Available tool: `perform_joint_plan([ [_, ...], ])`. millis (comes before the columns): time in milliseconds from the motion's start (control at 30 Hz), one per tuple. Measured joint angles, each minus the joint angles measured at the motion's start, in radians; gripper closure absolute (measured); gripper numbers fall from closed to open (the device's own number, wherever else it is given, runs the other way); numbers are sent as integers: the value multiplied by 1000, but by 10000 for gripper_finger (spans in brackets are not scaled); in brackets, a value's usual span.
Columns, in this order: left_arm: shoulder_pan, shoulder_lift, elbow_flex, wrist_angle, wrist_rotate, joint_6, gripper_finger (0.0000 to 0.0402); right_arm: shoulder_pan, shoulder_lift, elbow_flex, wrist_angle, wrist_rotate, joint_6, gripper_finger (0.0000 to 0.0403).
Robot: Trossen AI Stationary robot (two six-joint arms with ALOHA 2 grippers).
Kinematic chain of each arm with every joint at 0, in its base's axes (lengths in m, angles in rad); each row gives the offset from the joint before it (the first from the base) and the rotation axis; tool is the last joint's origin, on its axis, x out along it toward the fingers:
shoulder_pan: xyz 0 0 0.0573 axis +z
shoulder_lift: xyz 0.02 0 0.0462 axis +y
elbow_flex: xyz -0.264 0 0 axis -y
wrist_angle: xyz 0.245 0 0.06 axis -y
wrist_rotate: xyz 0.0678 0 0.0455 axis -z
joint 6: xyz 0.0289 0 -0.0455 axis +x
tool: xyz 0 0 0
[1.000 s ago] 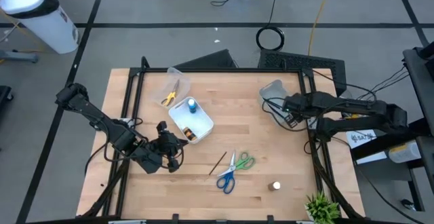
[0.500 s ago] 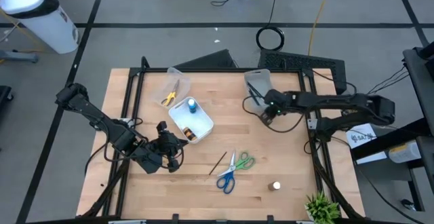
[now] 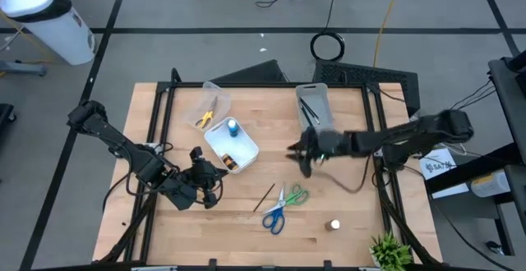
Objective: Pick & Place Paint Supplies
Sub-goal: Adjust the white bin
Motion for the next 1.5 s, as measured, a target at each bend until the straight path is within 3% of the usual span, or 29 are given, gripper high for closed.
perform_joint_plan([
  [133, 0, 0, 0, 6, 0, -5, 364, 153, 218, 3, 407, 233, -93, 273],
  [233, -4, 0, 0, 28, -1, -7, 364, 196, 421, 68, 583, 273, -119, 273],
  [467, -13, 0, 0, 37, -1, 0, 364, 199, 750, 445, 421, 56, -172, 291],
  [600, -13, 0, 0, 37, -2, 0, 364, 199, 854, 665, 224, 224, -251, 312],
  [700, -17, 0, 0, 37, -1, 3, 364, 186, 906, 770, 172, 309, -279, 330],
  [800, -24, 0, 0, 37, -2, 9, 364, 170, 933, 809, 171, 309, -263, 348],
  [1100, -25, 0, 0, 29, 0, 3, 364, 121, 941, 813, 38, 359, -243, 398],
  [1500, -25, 0, 0, 28, 7, 0, 364, 82, 919, 812, -92, 535, -255, 401],
])
